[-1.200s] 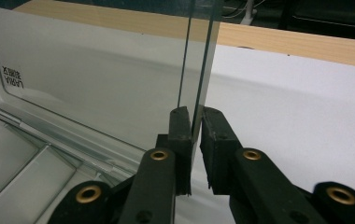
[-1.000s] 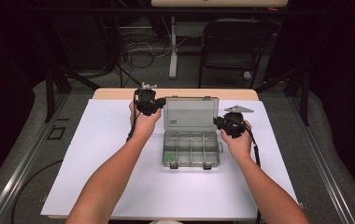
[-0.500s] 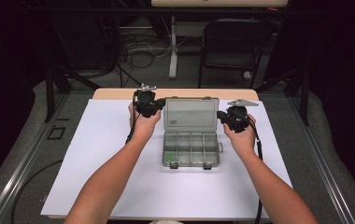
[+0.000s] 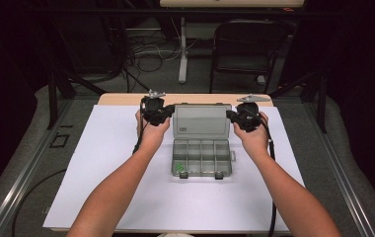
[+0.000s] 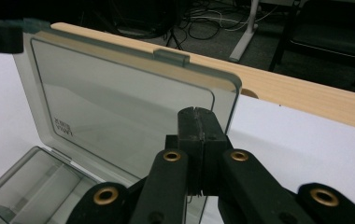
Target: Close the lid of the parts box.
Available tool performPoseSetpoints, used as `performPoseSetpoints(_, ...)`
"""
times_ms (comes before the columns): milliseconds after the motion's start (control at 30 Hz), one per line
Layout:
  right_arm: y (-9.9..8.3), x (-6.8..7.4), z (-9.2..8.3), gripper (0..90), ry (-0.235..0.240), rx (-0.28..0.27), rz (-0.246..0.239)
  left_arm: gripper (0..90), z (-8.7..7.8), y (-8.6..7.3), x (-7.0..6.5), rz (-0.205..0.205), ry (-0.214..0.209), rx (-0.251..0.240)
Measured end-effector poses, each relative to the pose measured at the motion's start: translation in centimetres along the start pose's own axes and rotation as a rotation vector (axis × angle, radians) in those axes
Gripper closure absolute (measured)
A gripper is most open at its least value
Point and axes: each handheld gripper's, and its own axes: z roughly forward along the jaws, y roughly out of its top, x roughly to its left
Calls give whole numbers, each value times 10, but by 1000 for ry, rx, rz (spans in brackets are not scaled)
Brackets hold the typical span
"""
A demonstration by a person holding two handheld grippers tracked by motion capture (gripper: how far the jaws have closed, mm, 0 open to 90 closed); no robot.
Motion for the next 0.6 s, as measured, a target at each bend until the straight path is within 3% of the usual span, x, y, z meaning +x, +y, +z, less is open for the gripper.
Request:
performPoseSetpoints(267,17,1,-3,900,0,2,21,855,-2,-2,-1,2,2,-6)
performPoseSetpoints(600,35,2,-3,900,-17,11,10,855,-6,-3,-4,5,10,-7)
